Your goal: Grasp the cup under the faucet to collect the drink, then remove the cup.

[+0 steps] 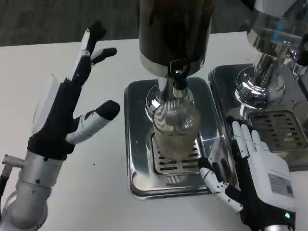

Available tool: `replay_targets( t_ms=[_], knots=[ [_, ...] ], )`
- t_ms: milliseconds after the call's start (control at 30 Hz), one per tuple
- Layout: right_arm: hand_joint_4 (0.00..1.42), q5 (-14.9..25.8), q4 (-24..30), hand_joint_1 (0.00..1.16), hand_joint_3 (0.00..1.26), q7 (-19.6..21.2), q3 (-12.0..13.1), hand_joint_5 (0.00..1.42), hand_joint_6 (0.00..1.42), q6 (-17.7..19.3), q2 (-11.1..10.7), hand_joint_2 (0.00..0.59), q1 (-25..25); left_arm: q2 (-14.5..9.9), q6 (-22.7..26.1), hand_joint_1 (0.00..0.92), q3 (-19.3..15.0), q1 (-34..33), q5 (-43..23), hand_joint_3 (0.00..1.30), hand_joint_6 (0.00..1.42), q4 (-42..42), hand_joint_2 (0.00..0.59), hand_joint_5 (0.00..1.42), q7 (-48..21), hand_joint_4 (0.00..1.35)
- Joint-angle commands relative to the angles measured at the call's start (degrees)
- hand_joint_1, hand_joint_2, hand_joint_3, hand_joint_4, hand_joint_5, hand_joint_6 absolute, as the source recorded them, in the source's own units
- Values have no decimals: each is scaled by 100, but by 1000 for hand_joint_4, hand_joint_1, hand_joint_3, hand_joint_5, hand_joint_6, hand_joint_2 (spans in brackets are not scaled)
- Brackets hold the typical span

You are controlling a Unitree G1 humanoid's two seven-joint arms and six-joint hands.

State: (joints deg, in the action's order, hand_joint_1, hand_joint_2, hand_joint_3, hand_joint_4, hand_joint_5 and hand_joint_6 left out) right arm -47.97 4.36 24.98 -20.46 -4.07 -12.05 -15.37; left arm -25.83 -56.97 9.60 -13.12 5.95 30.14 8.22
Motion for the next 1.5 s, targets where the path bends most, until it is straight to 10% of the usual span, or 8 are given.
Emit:
replay_targets(
  t_ms=[33,733,1500],
  knots=[
    [0,128,-146,125,0,-47,60,0,57,104,-14,296,103,12,270,0,35,-177,-722,9,150,-377,67,140,-1098,0],
    [0,41,-100,143,0,321,71,0,81,62,156,321,-50,842,610,0,-99,-894,-1095,99,175,-65,65,170,-3214,0],
    [0,88,-180,149,0,331,115,0,103,142,180,330,-43,683,-101,0,-78,-473,336,151,227,-585,93,228,-2894,25]
  ],
)
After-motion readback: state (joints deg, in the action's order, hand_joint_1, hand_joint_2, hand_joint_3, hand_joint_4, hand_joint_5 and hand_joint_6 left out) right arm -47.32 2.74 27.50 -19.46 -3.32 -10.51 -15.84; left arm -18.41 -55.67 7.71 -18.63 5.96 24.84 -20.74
